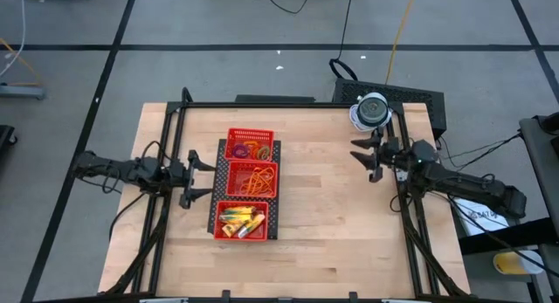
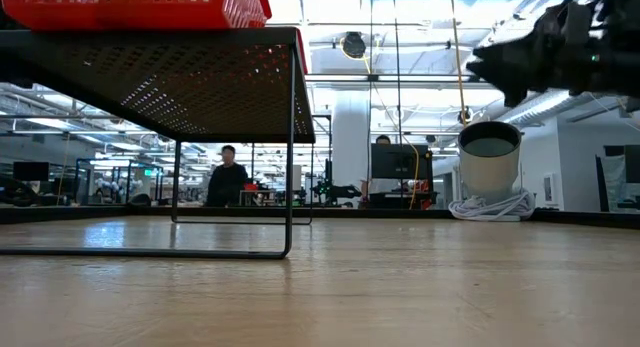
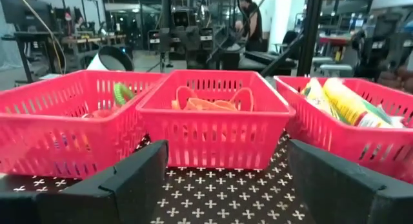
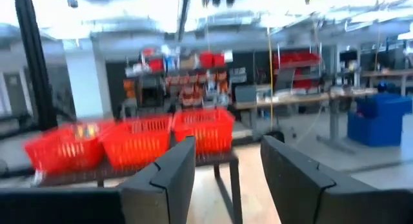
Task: Pick & Place Office Desk Supplies
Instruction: Return to Home Position
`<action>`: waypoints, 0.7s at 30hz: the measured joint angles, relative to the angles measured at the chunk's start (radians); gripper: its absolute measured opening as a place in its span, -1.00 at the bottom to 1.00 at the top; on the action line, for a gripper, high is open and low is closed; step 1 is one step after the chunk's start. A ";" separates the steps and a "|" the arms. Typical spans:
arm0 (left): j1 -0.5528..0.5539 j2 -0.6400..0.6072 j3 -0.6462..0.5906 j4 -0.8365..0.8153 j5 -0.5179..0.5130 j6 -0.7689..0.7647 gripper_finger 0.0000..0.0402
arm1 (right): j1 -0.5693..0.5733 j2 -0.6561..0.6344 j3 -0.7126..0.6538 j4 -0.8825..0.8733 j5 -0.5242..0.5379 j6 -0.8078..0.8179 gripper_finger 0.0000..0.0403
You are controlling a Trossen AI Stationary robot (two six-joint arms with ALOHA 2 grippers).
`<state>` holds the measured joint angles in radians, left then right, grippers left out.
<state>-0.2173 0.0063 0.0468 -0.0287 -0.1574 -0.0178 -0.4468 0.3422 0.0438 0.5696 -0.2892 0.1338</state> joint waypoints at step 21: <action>0.000 0.000 -0.029 0.059 0.009 -0.013 0.61 | -0.097 -0.283 -0.028 -0.271 -0.069 0.011 -0.18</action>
<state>-0.2169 0.0060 0.0174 0.0299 -0.1486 -0.0311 -0.5438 0.0592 0.0157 0.2984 -0.3577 0.1452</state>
